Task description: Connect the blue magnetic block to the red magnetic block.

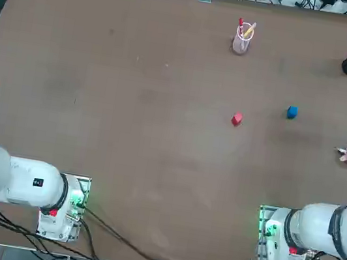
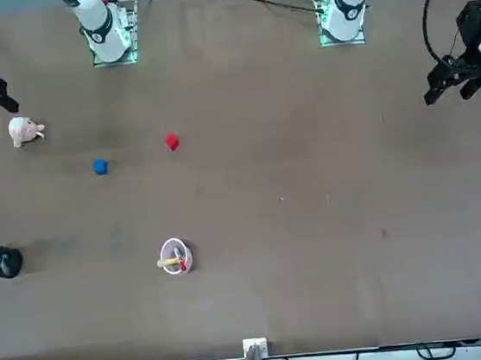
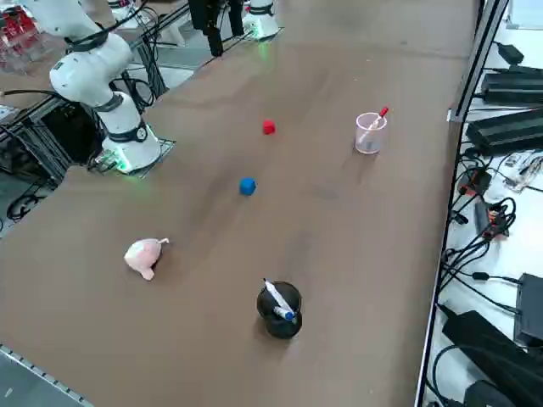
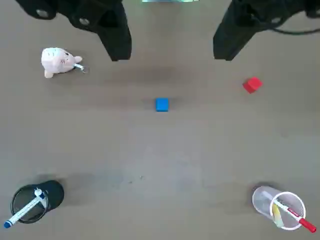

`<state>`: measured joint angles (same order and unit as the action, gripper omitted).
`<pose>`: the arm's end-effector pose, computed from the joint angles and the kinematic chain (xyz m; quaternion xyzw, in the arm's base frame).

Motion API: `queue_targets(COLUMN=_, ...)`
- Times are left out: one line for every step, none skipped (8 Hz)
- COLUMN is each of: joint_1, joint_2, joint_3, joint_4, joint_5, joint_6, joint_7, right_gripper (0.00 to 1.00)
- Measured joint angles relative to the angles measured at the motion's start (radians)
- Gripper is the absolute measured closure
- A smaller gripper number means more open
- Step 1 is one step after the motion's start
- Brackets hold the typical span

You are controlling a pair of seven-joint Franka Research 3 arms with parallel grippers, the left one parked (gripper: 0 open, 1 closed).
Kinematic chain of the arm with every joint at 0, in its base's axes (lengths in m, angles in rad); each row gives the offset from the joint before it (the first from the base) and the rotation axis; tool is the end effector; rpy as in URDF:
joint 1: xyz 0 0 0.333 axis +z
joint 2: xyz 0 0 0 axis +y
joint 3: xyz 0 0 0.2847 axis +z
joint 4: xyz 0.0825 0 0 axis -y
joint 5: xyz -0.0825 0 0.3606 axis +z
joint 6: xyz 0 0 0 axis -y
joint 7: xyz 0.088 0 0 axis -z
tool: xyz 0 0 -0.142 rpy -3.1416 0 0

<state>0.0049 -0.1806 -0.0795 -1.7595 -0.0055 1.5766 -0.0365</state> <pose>0.4775 -0.0392 0.5650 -0.9998 0.0184 0.0012 0.0045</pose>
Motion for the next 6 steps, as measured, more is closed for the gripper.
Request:
queue_targets(joint_1=0.0, joint_2=0.0, joint_3=0.0, joint_4=0.0, joint_5=0.0, joint_6=0.0, joint_7=0.0, right_gripper=0.0)
queue_targets(joint_1=0.0, joint_2=0.002, joint_3=0.0, joint_4=0.0, joint_5=0.0, joint_6=0.0, joint_7=0.0, right_gripper=0.0)
queue_targets(joint_1=0.001, joint_2=0.011, joint_3=0.001, joint_4=-0.003, joint_5=0.0, joint_6=-0.001, joint_7=0.0, right_gripper=0.0)
queue_targets(joint_1=0.002, joint_2=0.031, joint_3=0.002, joint_4=-0.016, joint_5=0.0, joint_6=-0.003, joint_7=0.002, right_gripper=0.0)
queue_targets(joint_1=0.003, joint_2=0.062, joint_3=0.003, joint_4=-0.048, joint_5=0.0, joint_6=0.018, joint_7=0.002, right_gripper=0.0)
queue_targets(joint_1=0.007, joint_2=0.094, joint_3=0.004, joint_4=-0.104, joint_5=-0.001, joint_6=0.084, joint_7=0.002, right_gripper=0.0)
